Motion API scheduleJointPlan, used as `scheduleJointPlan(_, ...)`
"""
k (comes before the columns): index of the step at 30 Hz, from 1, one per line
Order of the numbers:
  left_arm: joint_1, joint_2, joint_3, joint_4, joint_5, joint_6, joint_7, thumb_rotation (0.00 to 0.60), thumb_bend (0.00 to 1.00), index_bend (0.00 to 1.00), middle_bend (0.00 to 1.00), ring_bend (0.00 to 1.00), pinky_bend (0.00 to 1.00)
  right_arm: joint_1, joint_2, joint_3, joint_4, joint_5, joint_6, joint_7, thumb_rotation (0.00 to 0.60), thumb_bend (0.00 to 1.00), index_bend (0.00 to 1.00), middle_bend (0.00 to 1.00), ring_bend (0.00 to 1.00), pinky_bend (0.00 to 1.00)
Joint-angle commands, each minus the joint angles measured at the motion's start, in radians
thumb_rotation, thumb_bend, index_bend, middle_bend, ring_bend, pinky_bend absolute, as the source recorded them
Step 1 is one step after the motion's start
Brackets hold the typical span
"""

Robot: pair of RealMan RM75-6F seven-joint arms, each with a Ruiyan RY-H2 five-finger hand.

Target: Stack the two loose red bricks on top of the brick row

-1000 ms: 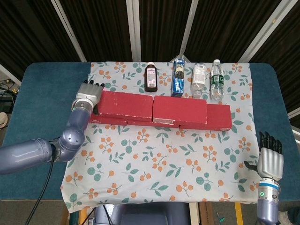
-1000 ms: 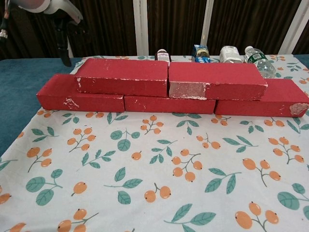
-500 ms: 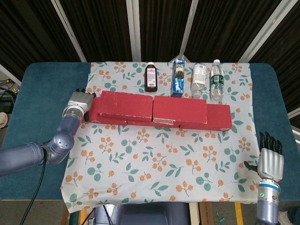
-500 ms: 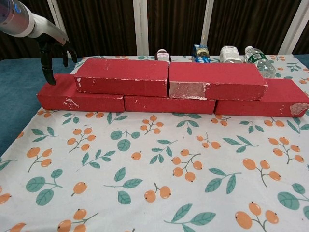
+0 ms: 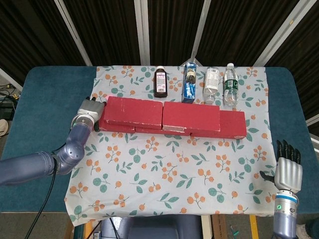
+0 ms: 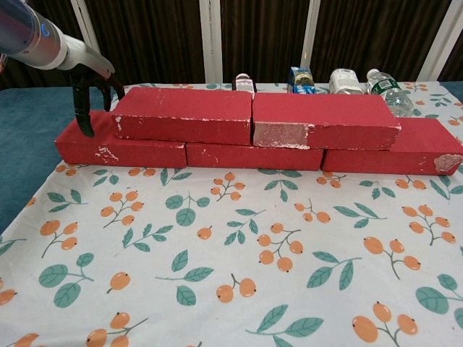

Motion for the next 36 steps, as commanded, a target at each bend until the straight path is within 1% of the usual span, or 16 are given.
scheduleJointPlan(1,-0.004,0.001,0.004,-0.003,-0.002,0.002,-0.003,0.600,0.00,0.13,0.20,0.00,0.04,-0.001,0.000,0.000,-0.001,-0.001,0.001,0.002,0.600,0.15,0.00,0.00,0.00,0.00)
scheduleJointPlan(12,-0.026,-0.005,0.031,-0.003,-0.018,-0.004,-0.021,0.600,0.00,0.13,0.22,0.00,0.04,-0.002,0.001,0.002,-0.003,-0.001,0.001,0.007,0.600,0.15,0.00,0.00,0.00,0.00)
scheduleJointPlan(26,-0.044,0.021,0.057,-0.033,-0.020,-0.005,-0.047,0.600,0.00,0.13,0.24,0.00,0.04,-0.002,-0.004,0.006,-0.005,0.008,0.003,0.000,0.600,0.15,0.00,0.00,0.00,0.00)
scheduleJointPlan(32,-0.052,0.035,0.073,-0.043,-0.028,-0.010,-0.053,0.600,0.00,0.17,0.26,0.00,0.04,-0.003,-0.005,0.006,-0.007,0.005,0.007,0.000,0.600,0.15,0.00,0.00,0.00,0.00)
scheduleJointPlan(36,-0.065,0.075,0.086,-0.073,-0.052,-0.021,-0.050,0.600,0.00,0.17,0.26,0.00,0.04,-0.003,-0.006,0.006,-0.005,0.006,0.006,-0.001,0.600,0.15,0.00,0.00,0.00,0.00)
